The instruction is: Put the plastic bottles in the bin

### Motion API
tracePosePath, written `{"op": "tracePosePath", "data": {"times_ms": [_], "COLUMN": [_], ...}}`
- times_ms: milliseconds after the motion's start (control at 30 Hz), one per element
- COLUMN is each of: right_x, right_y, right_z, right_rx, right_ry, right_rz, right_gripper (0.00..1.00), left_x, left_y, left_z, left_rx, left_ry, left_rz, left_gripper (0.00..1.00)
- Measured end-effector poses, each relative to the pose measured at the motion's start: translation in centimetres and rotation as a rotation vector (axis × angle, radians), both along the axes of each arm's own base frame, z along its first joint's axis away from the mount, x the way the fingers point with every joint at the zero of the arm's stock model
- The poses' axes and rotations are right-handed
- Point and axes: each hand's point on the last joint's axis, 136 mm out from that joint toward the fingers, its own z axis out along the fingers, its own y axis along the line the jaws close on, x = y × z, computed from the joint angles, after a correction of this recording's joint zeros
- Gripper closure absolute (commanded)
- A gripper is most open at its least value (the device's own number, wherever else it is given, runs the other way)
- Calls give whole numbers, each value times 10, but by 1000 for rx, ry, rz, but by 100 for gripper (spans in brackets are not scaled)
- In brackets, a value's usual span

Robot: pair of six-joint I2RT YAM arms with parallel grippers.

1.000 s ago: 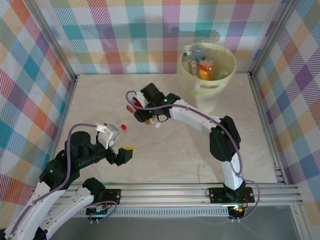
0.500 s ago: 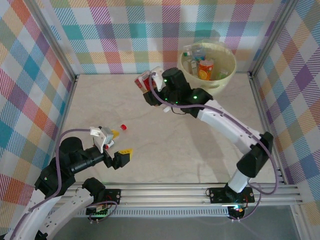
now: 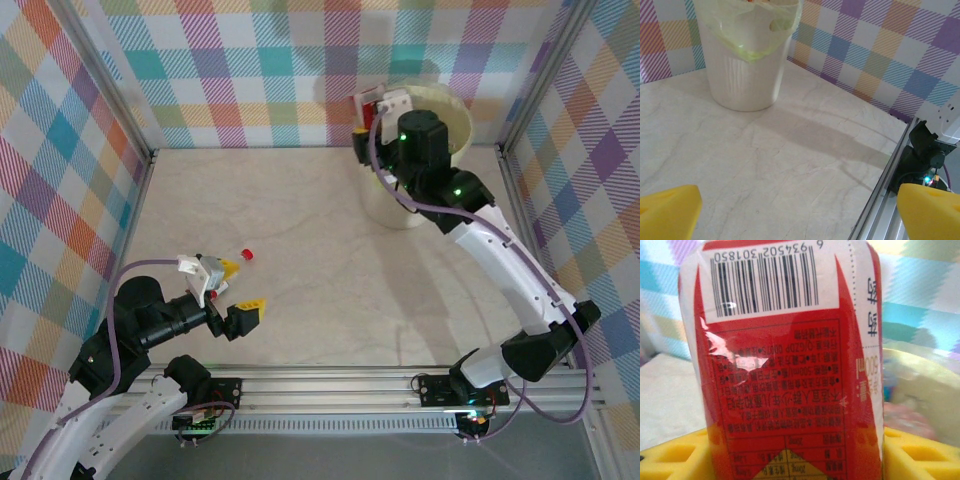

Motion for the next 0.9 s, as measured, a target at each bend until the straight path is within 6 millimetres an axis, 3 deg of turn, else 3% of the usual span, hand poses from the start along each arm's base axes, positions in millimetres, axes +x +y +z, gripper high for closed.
{"op": "tracePosePath", "data": {"times_ms": [300,600,900], "right_x": [41,93,115], "right_y": [-83,-119,-149], "right_z": [6,-19,-44], "right_rx": [66,106,170], "right_ry": [-35,28,105], "right_rz": [-241,-344,-408], "right_gripper": [36,36,32], "left_x": [0,1,1], "left_y": [0,0,1], "left_z": [0,0,-1], "left_rx": [0,1,2], "left_ry": [0,2,2], "left_rz": [3,3,6], "left_gripper": [0,0,0]}}
